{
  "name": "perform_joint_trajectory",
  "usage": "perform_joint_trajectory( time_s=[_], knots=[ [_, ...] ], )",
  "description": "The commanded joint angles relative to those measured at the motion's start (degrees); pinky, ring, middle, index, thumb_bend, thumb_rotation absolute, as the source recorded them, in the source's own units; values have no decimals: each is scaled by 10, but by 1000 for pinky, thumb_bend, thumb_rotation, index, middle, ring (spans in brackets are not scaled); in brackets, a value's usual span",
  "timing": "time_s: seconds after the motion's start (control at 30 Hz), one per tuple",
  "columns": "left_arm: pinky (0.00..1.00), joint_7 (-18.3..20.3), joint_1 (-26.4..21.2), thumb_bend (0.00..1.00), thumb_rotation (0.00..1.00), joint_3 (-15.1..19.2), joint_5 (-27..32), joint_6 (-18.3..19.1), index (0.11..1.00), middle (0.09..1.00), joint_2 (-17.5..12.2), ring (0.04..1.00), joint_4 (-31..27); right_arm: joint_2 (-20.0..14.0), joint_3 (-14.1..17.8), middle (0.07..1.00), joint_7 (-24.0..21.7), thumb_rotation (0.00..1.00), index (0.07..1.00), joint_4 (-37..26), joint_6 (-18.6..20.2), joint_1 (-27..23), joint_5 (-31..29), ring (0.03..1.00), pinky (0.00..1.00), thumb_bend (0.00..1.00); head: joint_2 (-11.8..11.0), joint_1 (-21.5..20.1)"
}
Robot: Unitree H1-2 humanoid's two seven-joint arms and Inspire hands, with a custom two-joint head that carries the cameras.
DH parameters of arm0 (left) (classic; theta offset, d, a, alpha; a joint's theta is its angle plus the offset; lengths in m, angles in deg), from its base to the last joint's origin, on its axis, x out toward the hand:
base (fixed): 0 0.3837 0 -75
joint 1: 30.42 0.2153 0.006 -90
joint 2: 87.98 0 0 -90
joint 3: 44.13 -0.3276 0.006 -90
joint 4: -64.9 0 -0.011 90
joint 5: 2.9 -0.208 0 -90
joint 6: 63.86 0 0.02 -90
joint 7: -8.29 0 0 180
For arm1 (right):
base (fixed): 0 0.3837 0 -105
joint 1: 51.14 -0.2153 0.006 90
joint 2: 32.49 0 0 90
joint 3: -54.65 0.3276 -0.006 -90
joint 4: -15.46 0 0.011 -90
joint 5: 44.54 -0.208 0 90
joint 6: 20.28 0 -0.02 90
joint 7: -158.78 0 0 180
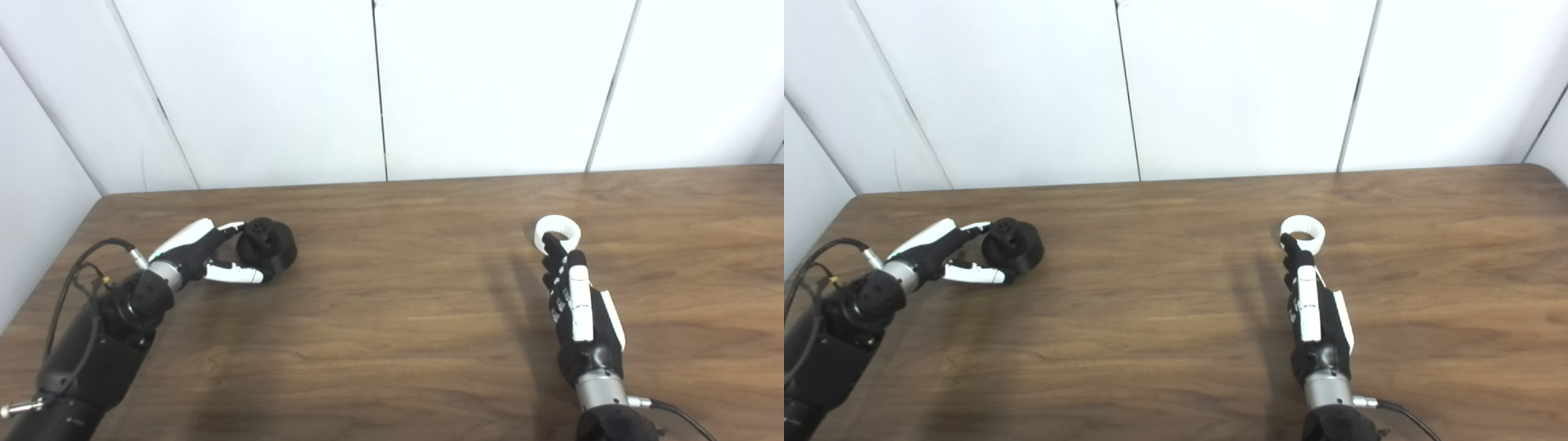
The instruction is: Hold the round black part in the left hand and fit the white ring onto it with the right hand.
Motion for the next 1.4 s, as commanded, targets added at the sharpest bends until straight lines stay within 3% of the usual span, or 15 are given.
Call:
perform_joint_trajectory(
  time_s=[0.0,0.6,1.07,1.37],
  knots=[
    [937,-21,-39,1000,477,10,-9,-6,924,963,-8,1000,4,6,-5,954,-2,1000,877,-19,-21,-13,6,970,1000,543,0,1],
    [848,-48,-60,1000,482,0,-36,-19,915,944,15,998,40,0,-4,957,-5,1000,867,-19,-26,-10,11,977,1000,538,-2,1],
    [845,-37,-61,1000,497,-7,-35,-27,874,944,18,997,44,-2,2,961,-4,1000,884,-21,-25,-9,5,1000,1000,558,0,0],
    [872,-35,-61,1000,434,-9,-38,-24,824,932,21,1000,41,-4,1,953,-5,1000,894,-25,-22,-8,9,1000,1000,563,1,0]
  ],
)
